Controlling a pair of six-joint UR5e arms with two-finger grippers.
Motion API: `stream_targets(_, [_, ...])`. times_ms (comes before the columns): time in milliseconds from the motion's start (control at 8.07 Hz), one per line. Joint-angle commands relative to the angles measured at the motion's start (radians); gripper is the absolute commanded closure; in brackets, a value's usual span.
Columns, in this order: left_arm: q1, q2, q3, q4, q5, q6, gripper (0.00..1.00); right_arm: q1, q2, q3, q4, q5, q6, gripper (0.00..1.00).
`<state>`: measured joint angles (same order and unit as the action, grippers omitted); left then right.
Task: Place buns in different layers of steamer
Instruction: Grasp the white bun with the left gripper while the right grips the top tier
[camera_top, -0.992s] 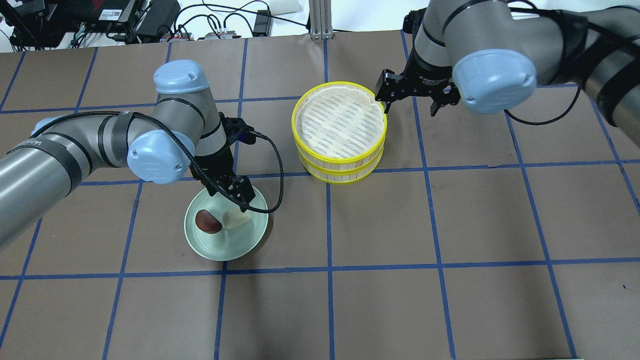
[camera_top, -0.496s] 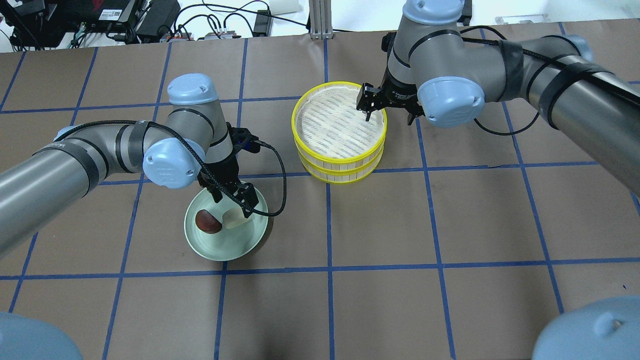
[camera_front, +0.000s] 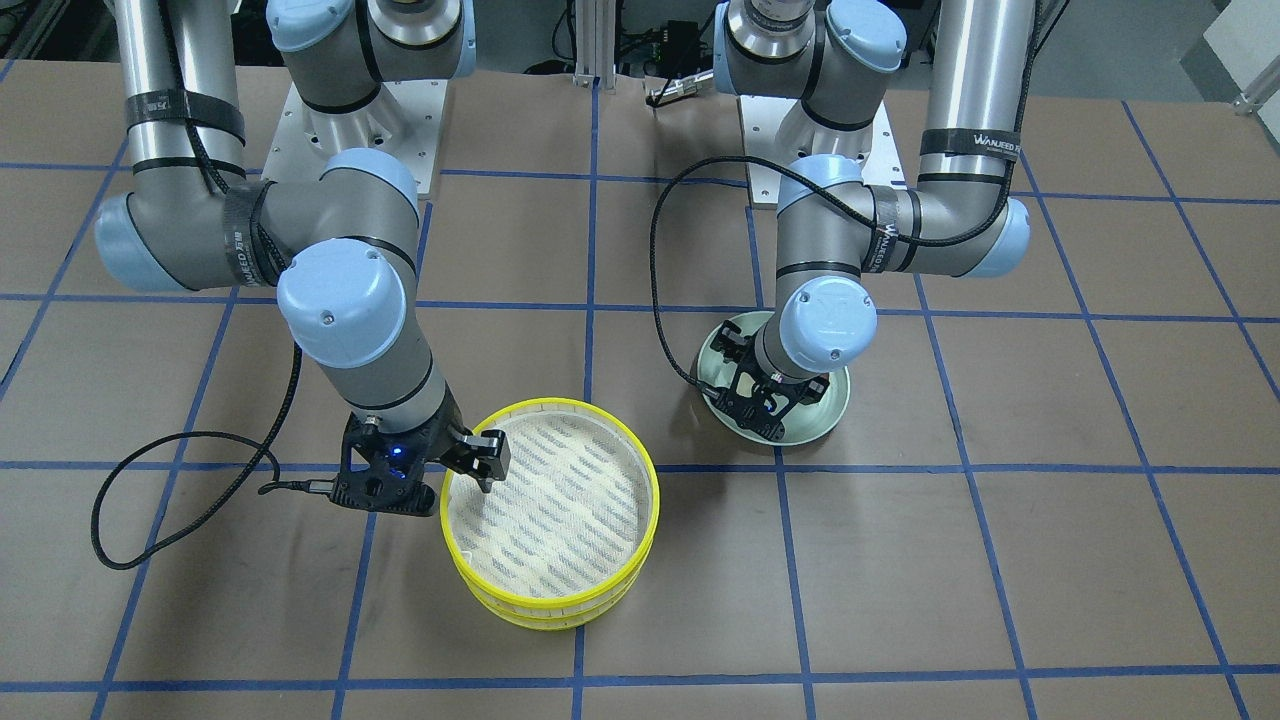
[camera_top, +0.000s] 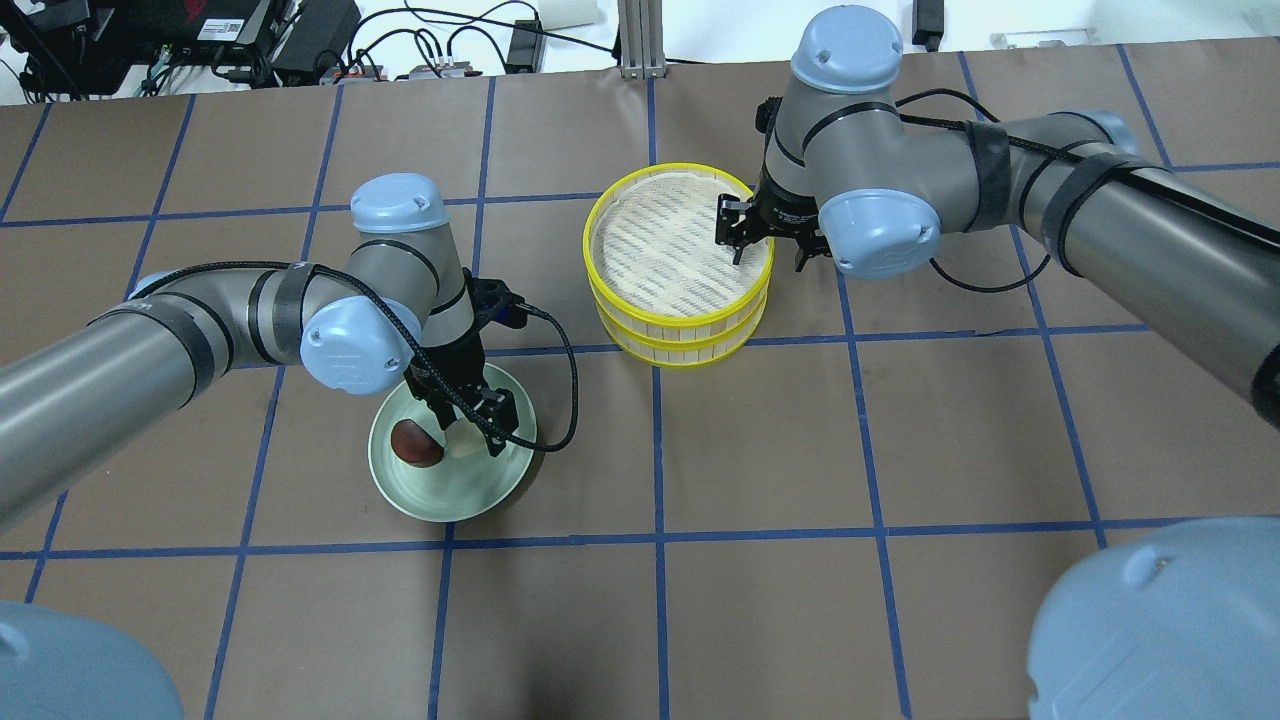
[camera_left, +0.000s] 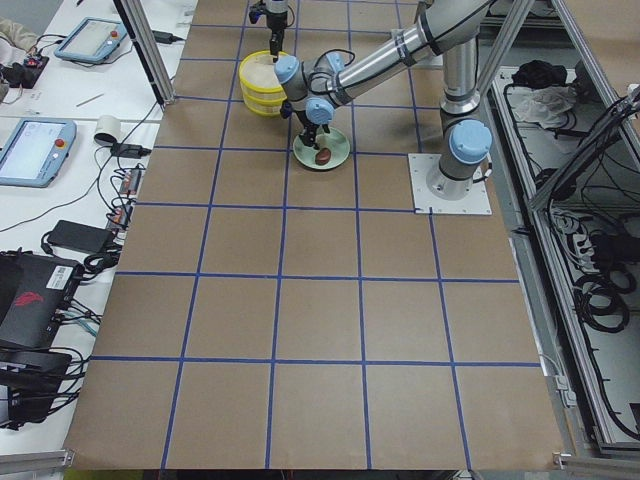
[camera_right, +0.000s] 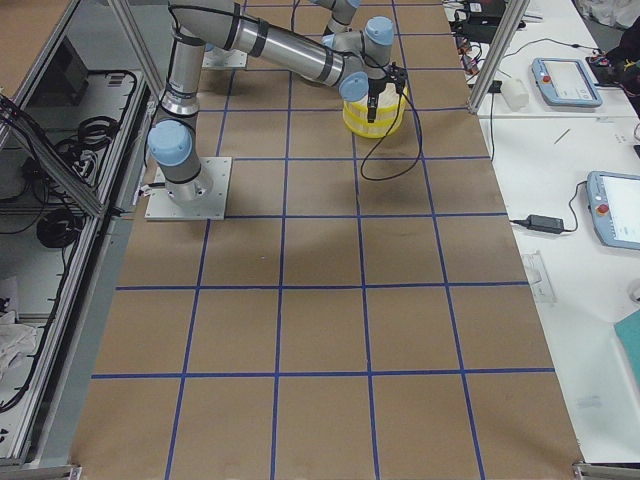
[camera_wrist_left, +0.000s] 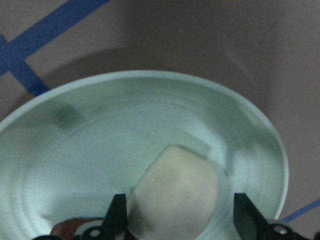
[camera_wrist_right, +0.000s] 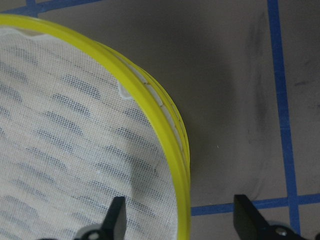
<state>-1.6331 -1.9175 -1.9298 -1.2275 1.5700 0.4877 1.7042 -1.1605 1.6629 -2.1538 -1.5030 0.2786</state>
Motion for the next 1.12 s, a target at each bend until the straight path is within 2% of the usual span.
stream_targets(0, [-0.008, 0.005, 0.005, 0.0, 0.001, -0.003, 1.0, 0.0, -0.001, 0.005, -0.005, 0.021, 0.001, 0.95])
stream_targets(124, [-0.008, 0.012, 0.011, -0.001, -0.007, -0.012, 1.0, 0.0, -0.004, 0.005, -0.002, 0.021, 0.002, 1.0])
stream_targets(620, [-0.016, 0.06, 0.121, -0.052, -0.007, -0.072, 1.0, -0.003, -0.033, -0.002, 0.017, 0.007, -0.002, 1.0])
stream_targets(868, [-0.017, 0.103, 0.21, -0.124, -0.005, -0.075, 1.0, -0.044, -0.098, -0.012, 0.099, 0.007, -0.05, 1.0])
stream_targets(992, [-0.017, 0.123, 0.234, -0.122, -0.011, -0.075, 1.0, -0.108, -0.131, -0.012, 0.148, 0.015, -0.121, 1.0])
